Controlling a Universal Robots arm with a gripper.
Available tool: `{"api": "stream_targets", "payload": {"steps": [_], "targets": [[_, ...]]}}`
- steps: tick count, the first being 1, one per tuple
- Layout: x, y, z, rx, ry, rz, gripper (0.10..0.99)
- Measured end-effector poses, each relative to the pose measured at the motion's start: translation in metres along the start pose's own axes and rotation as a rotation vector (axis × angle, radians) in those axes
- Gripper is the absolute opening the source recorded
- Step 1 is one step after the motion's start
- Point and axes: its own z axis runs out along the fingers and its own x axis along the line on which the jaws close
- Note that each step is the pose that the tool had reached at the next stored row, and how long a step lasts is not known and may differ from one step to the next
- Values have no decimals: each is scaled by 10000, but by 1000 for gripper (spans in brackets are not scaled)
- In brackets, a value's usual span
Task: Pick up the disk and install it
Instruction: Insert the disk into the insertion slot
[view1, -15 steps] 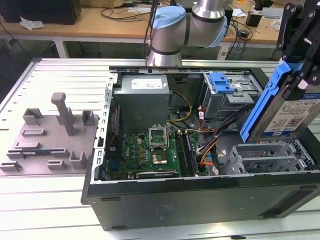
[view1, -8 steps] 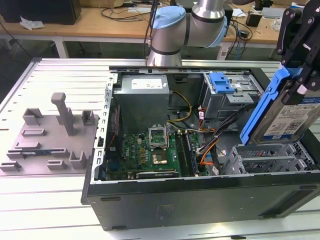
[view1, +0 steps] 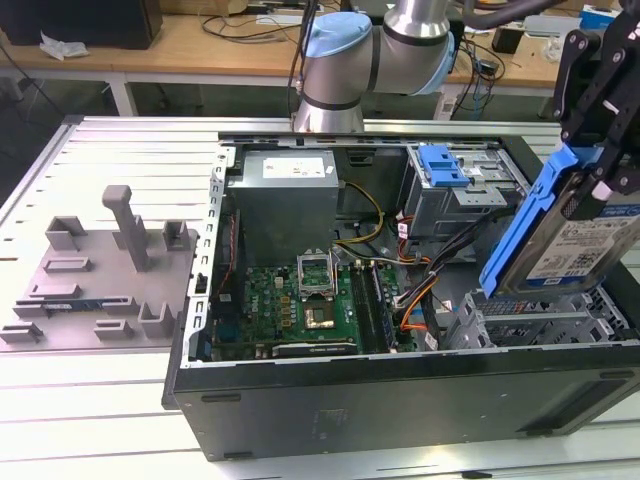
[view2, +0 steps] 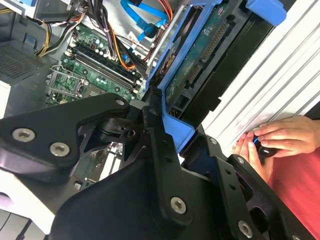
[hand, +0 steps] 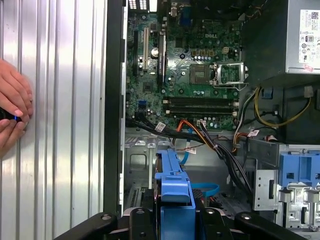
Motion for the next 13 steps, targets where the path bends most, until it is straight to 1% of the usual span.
{"api": "stream_targets", "payload": {"steps": [3,5,7,13], "targets": [[12,-4,42,0,-1,0,369],[18,-4,56,0,0,0,369],[24,-3,89,0,1,0,369],[26,-3,145,0,0,0,369]]}}
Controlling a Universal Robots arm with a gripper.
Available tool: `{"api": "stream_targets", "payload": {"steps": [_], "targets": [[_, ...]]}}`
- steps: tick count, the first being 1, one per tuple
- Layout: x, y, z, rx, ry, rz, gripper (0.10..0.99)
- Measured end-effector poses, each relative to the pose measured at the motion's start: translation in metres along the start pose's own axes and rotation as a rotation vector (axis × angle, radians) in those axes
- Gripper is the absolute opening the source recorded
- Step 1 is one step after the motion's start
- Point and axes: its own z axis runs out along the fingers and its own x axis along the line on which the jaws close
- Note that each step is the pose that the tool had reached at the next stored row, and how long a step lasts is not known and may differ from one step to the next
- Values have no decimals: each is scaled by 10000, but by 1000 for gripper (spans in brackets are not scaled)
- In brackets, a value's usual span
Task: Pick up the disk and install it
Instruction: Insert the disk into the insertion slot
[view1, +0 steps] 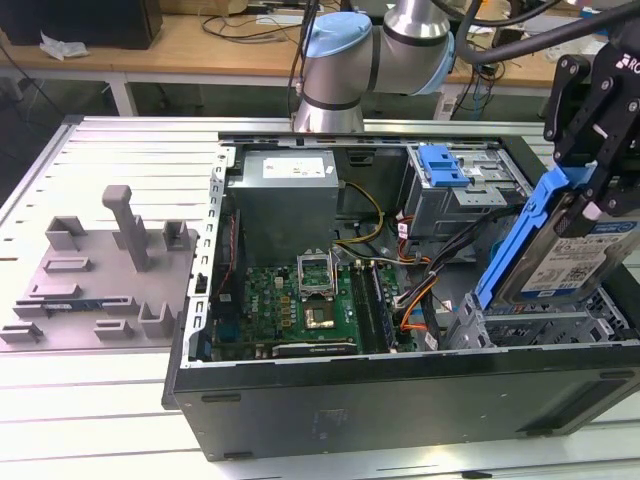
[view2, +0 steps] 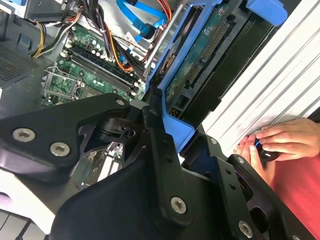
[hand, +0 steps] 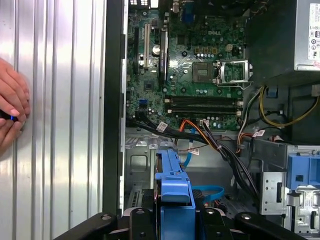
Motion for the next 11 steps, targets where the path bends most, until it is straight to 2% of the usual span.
{"api": "stream_targets", "payload": {"steps": [6,11], "targets": [[2,-3,73,0,1,1,369],[4,-6,203,0,-1,0,369]]}}
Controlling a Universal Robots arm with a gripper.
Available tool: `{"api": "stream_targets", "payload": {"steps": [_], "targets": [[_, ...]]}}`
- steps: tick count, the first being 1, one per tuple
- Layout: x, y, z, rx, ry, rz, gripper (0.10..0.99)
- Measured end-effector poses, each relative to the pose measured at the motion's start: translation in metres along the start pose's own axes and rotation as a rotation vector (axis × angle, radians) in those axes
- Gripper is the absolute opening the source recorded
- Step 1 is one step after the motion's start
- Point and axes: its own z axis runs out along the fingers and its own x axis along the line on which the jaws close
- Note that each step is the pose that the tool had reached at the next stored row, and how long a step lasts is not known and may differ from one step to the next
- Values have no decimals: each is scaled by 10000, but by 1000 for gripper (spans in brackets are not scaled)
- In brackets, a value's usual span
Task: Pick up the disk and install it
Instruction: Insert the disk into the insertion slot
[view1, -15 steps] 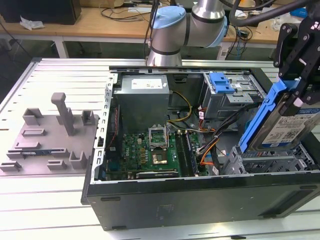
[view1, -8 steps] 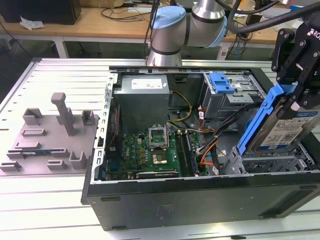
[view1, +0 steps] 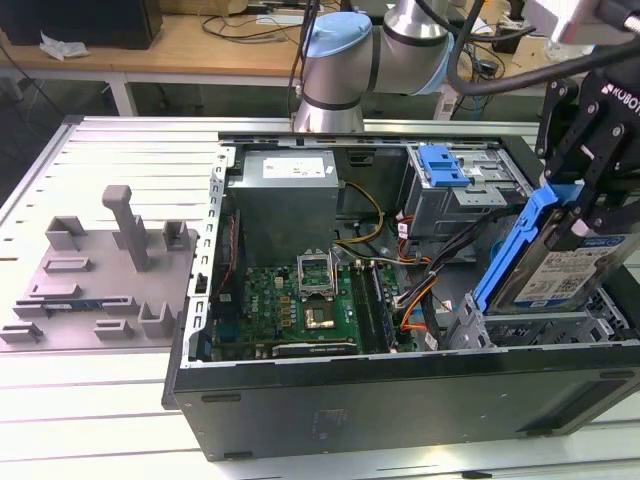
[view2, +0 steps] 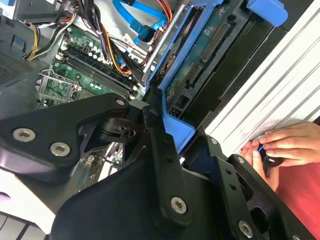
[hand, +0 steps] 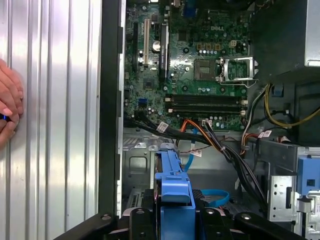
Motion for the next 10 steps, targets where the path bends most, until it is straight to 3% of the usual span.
{"api": "stream_targets", "payload": {"steps": [6,10], "targets": [[3,0,176,0,1,0,369],[6,0,254,1,0,0,369]]}}
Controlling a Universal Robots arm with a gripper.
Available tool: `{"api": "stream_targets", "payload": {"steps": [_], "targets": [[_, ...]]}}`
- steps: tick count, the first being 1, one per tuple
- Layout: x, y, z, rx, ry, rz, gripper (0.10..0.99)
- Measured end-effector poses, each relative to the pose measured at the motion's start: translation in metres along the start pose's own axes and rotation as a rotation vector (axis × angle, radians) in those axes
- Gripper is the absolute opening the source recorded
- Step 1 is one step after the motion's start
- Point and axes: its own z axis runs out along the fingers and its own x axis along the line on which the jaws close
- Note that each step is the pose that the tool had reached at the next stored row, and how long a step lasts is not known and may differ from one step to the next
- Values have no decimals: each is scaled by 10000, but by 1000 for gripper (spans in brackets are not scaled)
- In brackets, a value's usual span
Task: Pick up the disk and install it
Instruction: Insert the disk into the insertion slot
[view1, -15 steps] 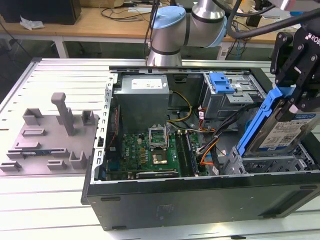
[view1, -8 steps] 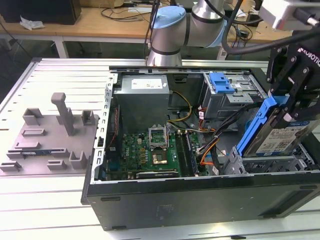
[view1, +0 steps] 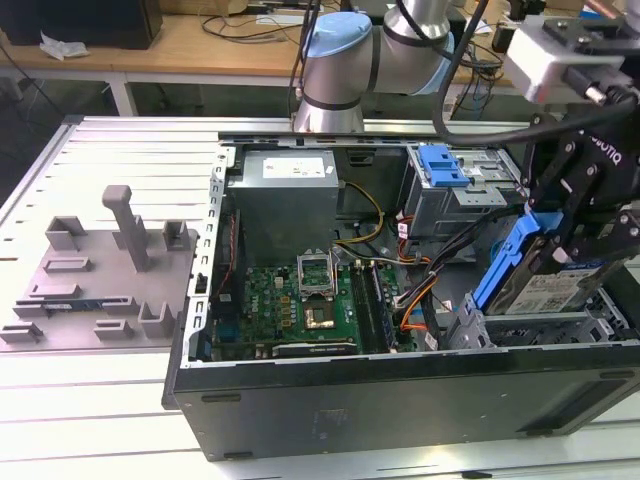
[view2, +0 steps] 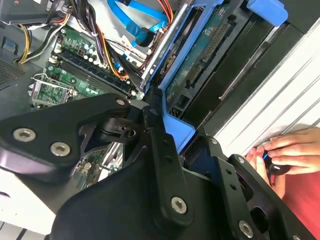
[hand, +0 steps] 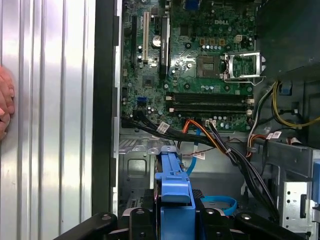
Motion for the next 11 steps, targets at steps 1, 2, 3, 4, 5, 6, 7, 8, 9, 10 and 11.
{"api": "stream_targets", "payload": {"steps": [1,2,3,4,5,6,7,8,9,10,11], "targets": [[1,0,32,-1,1,0,369],[3,0,63,0,1,0,369],[5,1,93,0,2,1,369],[8,1,130,0,-1,-1,369],[11,1,157,0,0,-1,435],[11,1,160,-1,2,-1,498],[12,1,161,-1,6,-4,565],[12,1,161,-1,9,-7,565],[12,1,162,-1,10,-11,565],[12,1,162,-1,14,-16,565],[12,1,162,-1,18,-19,565]]}}
